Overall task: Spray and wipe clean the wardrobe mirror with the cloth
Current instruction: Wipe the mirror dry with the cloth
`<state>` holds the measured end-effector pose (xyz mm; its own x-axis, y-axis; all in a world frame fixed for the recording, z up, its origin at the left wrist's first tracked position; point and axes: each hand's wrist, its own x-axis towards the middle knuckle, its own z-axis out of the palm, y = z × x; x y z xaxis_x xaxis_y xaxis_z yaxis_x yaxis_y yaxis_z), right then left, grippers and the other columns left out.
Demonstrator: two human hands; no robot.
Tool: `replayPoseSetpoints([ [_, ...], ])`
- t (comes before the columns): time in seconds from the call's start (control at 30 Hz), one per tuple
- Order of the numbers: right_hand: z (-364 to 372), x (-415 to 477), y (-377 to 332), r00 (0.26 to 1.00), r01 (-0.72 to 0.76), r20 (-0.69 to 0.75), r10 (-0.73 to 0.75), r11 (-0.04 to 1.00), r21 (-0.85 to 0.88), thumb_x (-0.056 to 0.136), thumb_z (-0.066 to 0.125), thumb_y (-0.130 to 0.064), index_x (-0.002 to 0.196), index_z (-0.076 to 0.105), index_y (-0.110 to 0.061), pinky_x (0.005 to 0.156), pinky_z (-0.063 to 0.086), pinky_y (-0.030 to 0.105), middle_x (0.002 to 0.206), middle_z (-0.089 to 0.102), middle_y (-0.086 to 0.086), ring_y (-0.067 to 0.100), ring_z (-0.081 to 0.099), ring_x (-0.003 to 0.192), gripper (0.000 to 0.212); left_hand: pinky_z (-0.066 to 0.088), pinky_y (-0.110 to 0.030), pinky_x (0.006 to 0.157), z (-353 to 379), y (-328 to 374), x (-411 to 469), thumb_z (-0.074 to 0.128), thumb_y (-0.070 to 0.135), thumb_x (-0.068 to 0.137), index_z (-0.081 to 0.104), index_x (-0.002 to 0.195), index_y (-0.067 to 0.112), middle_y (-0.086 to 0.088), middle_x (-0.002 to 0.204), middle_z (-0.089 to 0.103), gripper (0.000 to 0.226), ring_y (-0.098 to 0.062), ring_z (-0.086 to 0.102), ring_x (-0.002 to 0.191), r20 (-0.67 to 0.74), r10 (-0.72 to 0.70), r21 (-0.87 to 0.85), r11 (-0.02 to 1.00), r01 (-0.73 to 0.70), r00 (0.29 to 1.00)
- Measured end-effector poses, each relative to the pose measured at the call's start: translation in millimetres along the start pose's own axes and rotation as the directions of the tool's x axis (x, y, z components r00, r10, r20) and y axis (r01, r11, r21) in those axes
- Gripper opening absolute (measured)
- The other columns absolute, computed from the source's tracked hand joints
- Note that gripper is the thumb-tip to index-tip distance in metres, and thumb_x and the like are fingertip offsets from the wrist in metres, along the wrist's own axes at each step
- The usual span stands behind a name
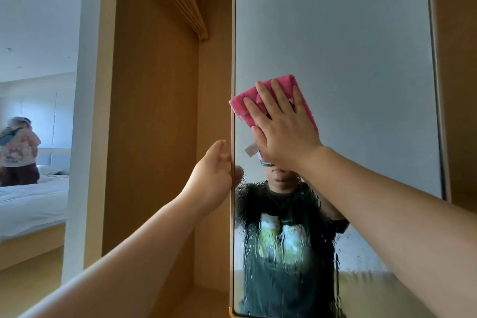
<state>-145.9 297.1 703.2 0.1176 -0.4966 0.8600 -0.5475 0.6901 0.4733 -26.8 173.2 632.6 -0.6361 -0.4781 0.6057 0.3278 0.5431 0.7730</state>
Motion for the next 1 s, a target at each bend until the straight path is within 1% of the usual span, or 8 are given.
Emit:
replayPoseSetpoints([
  [0.17,0,3,1,1.0,0.003,-0.005,-0.003,1.0,-0.031,0.097,0.025,-0.042,0.153,0.024,-0.022,0.116,-0.005,0.057,0.161,0.018,0.016,0.041,0.014,0.147,0.06,0.049,-0.049,0.098,1,-13,-19,0.043,0.001,0.077,0.039,0.144,0.019,-0.003,0.126,0.061,0.069,-0.021,0.06,0.116,0.085,-0.031,0.088,0.996,0.023,0.996],
  [0.3,2,2,-3,1.0,0.008,-0.012,-0.008,1.0,-0.029,0.098,0.025,-0.04,0.153,0.024,-0.021,0.116,-0.006,0.057,0.161,0.018,0.014,0.041,0.013,0.147,0.058,0.053,-0.046,0.092,0,-20,-21,0.045,0.005,0.067,0.044,0.141,0.019,-0.002,0.119,0.064,0.075,-0.019,0.065,0.106,0.073,-0.007,0.049,0.999,0.003,0.997],
  [0.47,2,-8,-11,0.997,0.08,0.005,-0.08,0.997,-0.004,0.097,0.02,-0.04,0.153,0.025,-0.02,0.116,-0.01,0.055,0.161,0.019,0.013,0.038,0.011,0.148,0.06,0.055,-0.047,0.089,-3,-27,-16,0.047,-0.014,0.081,0.046,0.139,0.017,-0.004,0.112,0.067,0.066,-0.02,0.068,0.099,0.053,0.0,0.054,0.999,-0.003,0.999],
  [0.63,5,-31,-20,0.991,0.132,0.014,-0.132,0.991,0.015,0.097,0.029,-0.039,0.153,0.027,-0.019,0.116,-0.013,0.055,0.161,0.02,0.012,0.036,0.01,0.149,0.059,0.056,-0.045,0.088,1,-28,-17,0.052,-0.014,0.083,0.05,0.136,0.02,0.0,0.11,0.068,0.063,-0.016,0.069,0.094,0.036,0.024,0.049,0.998,-0.026,0.999],
  [0.73,8,-51,-29,0.989,0.148,0.027,-0.148,0.989,0.022,0.098,0.027,-0.04,0.153,0.026,-0.018,0.117,-0.011,0.057,0.161,0.019,0.012,0.037,0.008,0.149,0.06,0.055,-0.045,0.087,2,-28,-17,0.051,-0.015,0.083,0.052,0.134,0.018,-0.002,0.111,0.068,0.06,-0.018,0.069,0.096,0.027,0.041,0.063,0.997,-0.043,0.999],
  [0.87,12,-78,-40,0.987,0.146,0.062,-0.146,0.989,0.015,0.097,0.031,-0.048,0.155,0.017,-0.018,0.118,-0.01,0.056,0.162,0.011,0.012,0.035,-0.003,0.149,0.067,0.058,-0.034,0.075,3,-27,-20,0.041,-0.022,0.079,0.06,0.116,0.025,0.006,0.099,0.072,0.063,-0.016,0.071,0.088,0.013,0.067,0.069,0.995,-0.068,0.998],
  [0.93,13,-89,-45,0.989,0.127,0.066,-0.129,0.991,0.03,0.098,0.035,-0.05,0.156,0.014,-0.018,0.119,-0.008,0.056,0.163,0.007,0.012,0.034,-0.007,0.149,0.069,0.056,-0.044,0.085,3,-26,-22,0.04,-0.021,0.079,0.06,0.113,0.029,0.003,0.104,0.071,0.064,-0.019,0.069,0.096,0.008,0.074,0.075,0.994,-0.074,0.997],
  [1.0,14,-100,-50,0.99,0.125,0.065,-0.128,0.991,0.053,0.099,0.036,-0.047,0.156,0.012,-0.019,0.119,-0.005,0.056,0.163,0.005,0.011,0.033,-0.007,0.15,0.068,0.053,-0.046,0.092,3,-25,-22,0.042,-0.018,0.082,0.056,0.124,0.025,0.002,0.112,0.068,0.063,-0.018,0.066,0.103,0.01,0.072,0.07,0.995,-0.073,0.997],
])
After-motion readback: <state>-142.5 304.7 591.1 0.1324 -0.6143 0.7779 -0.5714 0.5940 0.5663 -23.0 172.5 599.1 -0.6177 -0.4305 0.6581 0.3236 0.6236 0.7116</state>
